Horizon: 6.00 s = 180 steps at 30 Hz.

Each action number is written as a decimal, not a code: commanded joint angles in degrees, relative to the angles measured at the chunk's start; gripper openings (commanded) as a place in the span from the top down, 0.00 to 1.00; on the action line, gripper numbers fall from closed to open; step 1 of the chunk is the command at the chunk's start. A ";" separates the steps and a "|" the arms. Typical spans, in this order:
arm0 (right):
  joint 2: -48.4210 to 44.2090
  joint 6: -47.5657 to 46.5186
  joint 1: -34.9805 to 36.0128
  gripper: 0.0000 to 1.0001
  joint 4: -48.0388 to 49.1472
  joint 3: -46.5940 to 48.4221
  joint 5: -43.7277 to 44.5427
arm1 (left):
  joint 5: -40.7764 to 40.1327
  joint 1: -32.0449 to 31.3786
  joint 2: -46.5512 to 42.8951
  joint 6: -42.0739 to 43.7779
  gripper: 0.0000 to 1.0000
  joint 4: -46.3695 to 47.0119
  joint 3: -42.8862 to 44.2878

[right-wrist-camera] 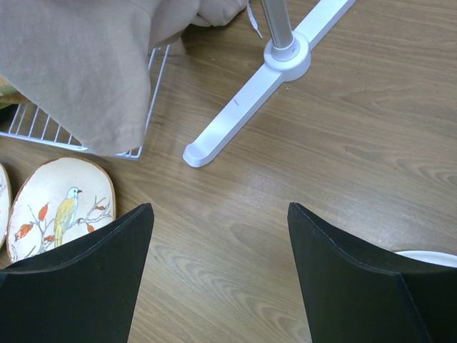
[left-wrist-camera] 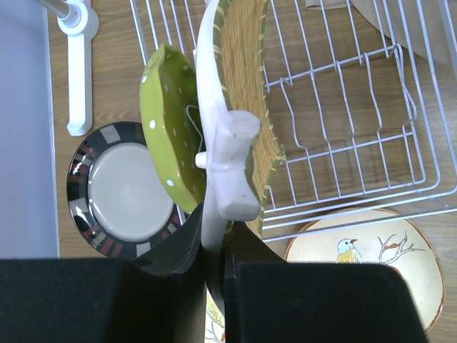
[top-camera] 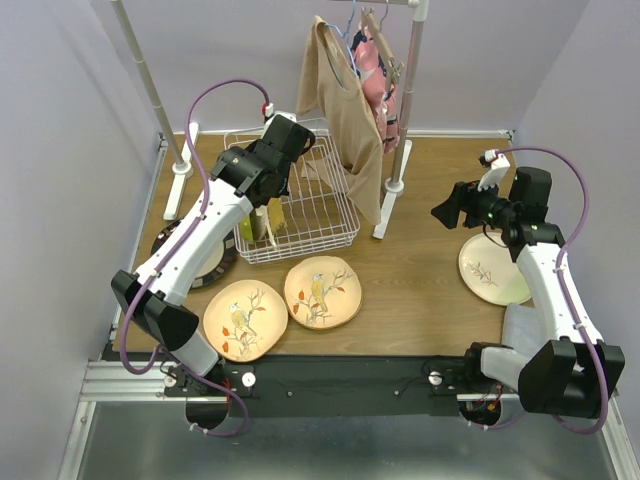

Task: Load the plates into the dish rack
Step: Insert the plate into the dish rack

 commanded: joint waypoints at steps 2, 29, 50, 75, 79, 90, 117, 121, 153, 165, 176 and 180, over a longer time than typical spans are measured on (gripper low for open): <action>0.23 0.39 -0.46 0.16 1.38 -0.97 -1.23 | -10.69 1.10 -2.19 2.34 1.00 0.13 1.69; -0.03 -2.42 -0.37 0.16 1.20 -2.12 -13.63 | -13.61 2.86 -5.00 4.63 1.00 0.13 -3.50; -0.21 -2.51 -0.37 0.16 1.29 -2.12 -11.25 | -8.41 2.86 0.54 3.40 1.00 0.57 -1.57; 0.23 -2.68 -0.37 0.16 1.29 -2.03 -9.67 | -2.44 5.41 8.45 7.00 1.00 3.65 4.24; 0.32 -2.68 -0.37 0.16 1.29 -2.03 -9.67 | -0.33 5.76 9.41 7.00 1.00 4.09 3.80; 0.49 -2.77 -0.37 0.16 1.29 -2.12 -9.41 | 1.87 7.95 11.35 7.00 0.81 4.96 3.98; 0.93 -3.12 -0.37 0.16 1.29 -2.20 -8.18 | 5.73 12.00 9.94 8.59 0.57 10.41 0.64; 0.93 -3.21 -0.37 0.16 1.29 -2.12 -7.91 | 6.00 12.09 10.91 8.85 0.59 11.12 1.77; 1.11 -3.12 -0.37 0.16 1.29 -2.12 -7.56 | 6.87 12.00 5.82 7.36 0.83 12.52 0.19; 1.28 -3.39 -0.37 0.16 1.29 -2.20 -7.65 | 19.69 10.94 3.53 7.62 0.75 18.24 1.08; 1.20 -3.47 -0.37 0.16 1.29 -2.20 -7.47 | 17.25 9.28 8.35 5.86 0.68 18.50 -0.42; 1.20 -3.39 -0.37 0.16 1.29 -2.20 -7.30 | 13.49 8.40 10.90 5.86 0.67 17.71 0.72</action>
